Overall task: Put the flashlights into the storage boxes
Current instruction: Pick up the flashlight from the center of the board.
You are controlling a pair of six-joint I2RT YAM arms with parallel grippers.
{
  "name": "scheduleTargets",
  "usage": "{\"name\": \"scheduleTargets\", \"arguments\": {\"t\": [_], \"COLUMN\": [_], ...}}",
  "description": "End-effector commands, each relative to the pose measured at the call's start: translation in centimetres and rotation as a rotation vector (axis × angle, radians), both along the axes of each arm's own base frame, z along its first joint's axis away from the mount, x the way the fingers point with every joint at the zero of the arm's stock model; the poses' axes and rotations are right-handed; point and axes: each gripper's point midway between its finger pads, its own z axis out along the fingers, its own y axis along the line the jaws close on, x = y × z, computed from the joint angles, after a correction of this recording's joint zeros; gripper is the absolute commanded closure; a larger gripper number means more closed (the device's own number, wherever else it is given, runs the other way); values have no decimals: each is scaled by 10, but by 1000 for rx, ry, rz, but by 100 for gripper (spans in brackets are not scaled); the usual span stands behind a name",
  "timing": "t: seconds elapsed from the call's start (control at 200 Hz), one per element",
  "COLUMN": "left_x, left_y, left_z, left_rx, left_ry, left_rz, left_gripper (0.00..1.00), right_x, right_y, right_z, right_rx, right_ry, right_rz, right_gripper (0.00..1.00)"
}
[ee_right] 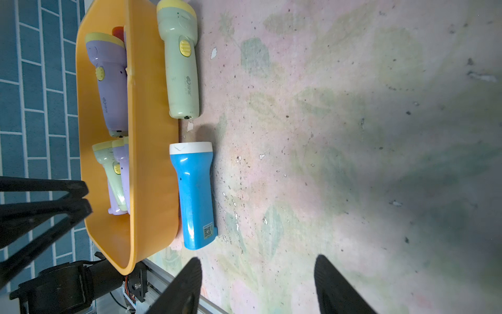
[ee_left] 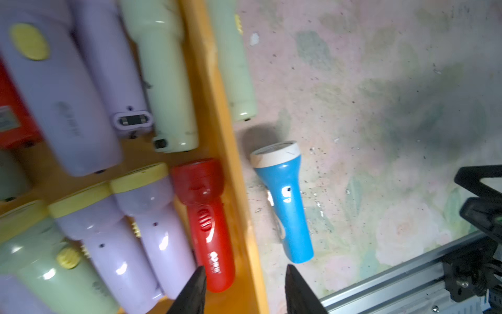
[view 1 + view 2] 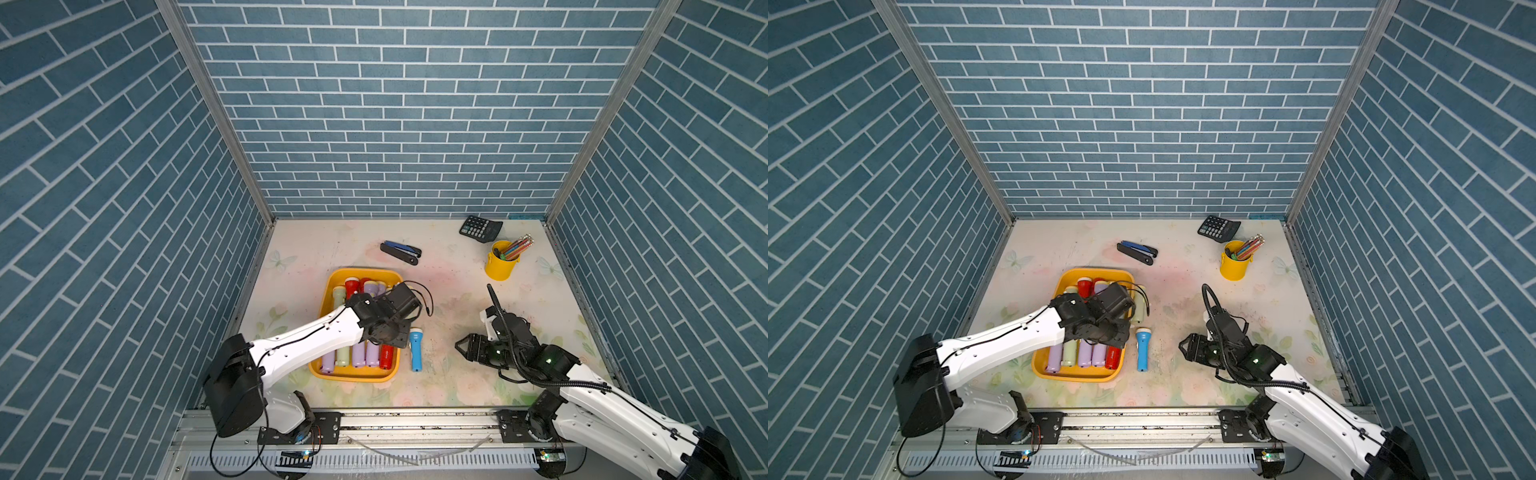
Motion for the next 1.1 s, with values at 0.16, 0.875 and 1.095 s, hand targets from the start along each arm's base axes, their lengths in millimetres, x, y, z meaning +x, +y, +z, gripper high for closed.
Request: {"name": "scheduleTargets", "arguments": {"t": [0.16,0.875,1.095], "left_x": [-15,-35,-38], "left_y": [-55,-40,-40], "left_z": [-14,-57,-71], "left_rx": [-19,199,213], "left_ry": [52,141,169], "left_rz": [-93,-124,-126], "left_gripper": [52,49,49], "right_x": [0,-3,-5], "right_y": [-11,-19,-20], "right_z": [10,5,4], "right_rx": [-13,-21,-20], "right_ry": [-45,-46,-40], "right_rz": [-23,-44,-44], "right_gripper": [33,33,33]}}
